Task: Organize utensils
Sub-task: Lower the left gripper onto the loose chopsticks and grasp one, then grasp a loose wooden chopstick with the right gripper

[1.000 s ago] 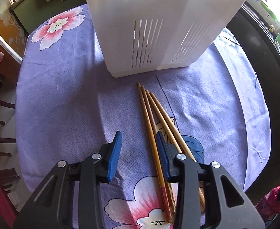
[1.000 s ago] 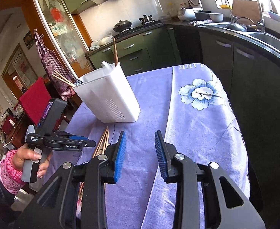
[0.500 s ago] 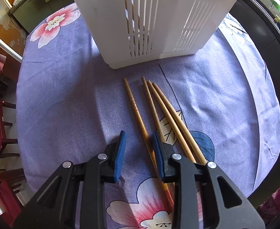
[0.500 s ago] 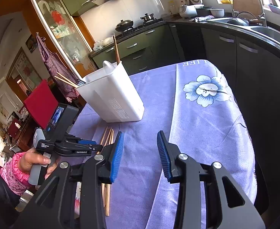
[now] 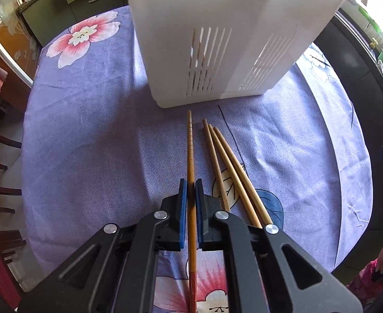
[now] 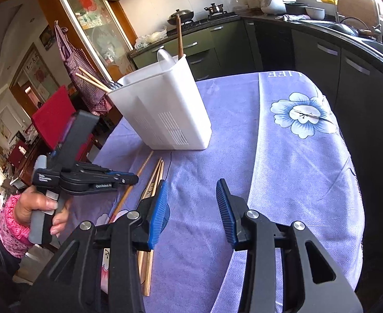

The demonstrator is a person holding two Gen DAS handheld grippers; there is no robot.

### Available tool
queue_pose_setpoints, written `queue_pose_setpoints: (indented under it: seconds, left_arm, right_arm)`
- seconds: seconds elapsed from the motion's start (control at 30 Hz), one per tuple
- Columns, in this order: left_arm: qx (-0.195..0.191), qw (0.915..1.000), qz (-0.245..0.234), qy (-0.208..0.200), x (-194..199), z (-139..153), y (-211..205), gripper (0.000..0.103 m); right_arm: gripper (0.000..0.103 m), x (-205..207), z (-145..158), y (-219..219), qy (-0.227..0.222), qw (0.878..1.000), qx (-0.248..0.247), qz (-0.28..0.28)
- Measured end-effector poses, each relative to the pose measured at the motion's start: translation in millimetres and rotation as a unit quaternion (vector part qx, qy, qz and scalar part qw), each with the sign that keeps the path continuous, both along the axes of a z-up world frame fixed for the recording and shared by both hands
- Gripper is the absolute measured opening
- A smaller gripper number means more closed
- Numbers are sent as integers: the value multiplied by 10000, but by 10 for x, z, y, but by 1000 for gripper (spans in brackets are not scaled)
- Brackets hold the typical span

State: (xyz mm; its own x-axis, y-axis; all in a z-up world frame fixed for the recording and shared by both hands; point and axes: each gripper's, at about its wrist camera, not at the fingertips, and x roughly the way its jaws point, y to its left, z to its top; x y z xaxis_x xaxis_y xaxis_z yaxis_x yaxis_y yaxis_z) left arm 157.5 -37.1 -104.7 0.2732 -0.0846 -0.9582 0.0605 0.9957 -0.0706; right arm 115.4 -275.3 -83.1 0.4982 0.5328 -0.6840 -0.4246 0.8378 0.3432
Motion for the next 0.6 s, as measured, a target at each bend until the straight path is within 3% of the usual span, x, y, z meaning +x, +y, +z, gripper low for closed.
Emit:
queue_pose_setpoints:
  seconds: [0.2,0.4,0.6]
  left_arm:
    - [-126,9974,38,-709,-252,407,191,6]
    - [-153,9899,61,-1406,-548,762,338,6]
    - [-286,9862,84,-1630,-764,831,427,6]
  right_arm:
    - [39,113,-266,556,108,9961,-763,423]
    - [34,277,-533,1004,197,9911,-1148,638]
    - [31,348,-745,1359,181,9833,-1612,828]
